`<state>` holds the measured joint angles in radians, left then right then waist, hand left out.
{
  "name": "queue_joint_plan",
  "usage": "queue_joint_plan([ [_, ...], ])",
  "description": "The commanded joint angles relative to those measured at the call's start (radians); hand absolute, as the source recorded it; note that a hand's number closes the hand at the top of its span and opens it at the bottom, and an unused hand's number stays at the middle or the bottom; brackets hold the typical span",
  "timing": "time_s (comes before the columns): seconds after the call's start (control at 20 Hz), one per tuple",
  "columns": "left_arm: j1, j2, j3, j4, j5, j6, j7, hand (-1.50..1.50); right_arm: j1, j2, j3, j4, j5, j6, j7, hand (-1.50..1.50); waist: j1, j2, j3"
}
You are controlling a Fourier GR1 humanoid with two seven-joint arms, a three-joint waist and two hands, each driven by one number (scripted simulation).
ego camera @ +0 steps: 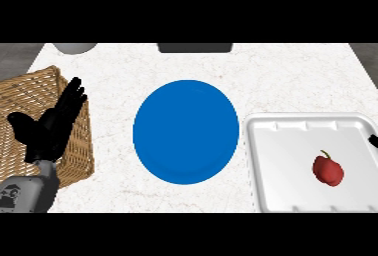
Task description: Pick the bell pepper from the tray and place it in the plate
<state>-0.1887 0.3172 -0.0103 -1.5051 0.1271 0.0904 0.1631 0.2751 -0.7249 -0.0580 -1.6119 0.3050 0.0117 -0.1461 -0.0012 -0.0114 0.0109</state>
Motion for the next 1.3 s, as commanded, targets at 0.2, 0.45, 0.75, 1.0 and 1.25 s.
queue_joint_plan([
  [0.2, 0.055, -0.034, -0.002, 0.107, -0.003, -0.025, -0.038, 0.00, -0.069, -0.020, 0.085, -0.058, 0.142, 0.067, 0.236, -1.50, 0.003, 0.014, -0.013],
  [0.45, 0.050, -0.041, -0.019, 0.056, -0.031, -0.008, 0.009, 0.00, -0.149, 0.030, 0.154, 0.021, 0.208, 0.095, 0.291, -1.50, 0.013, 0.014, -0.011],
  [0.75, 0.028, -0.046, 0.002, 0.061, -0.033, -0.005, 0.032, 0.00, -0.180, 0.089, 0.195, 0.079, 0.271, 0.095, 0.319, -1.50, 0.007, 0.013, -0.011],
  [1.0, 0.026, -0.052, 0.009, 0.063, -0.036, -0.022, 0.020, 0.00, -0.248, 0.078, 0.156, 0.135, 0.275, 0.134, 0.312, -1.50, 0.005, 0.012, -0.011],
  [1.25, 0.065, -0.014, 0.065, 0.037, 0.010, -0.073, 0.021, 0.00, -0.268, 0.079, 0.171, 0.136, 0.308, 0.177, 0.337, -1.50, 0.005, 0.011, -0.011],
])
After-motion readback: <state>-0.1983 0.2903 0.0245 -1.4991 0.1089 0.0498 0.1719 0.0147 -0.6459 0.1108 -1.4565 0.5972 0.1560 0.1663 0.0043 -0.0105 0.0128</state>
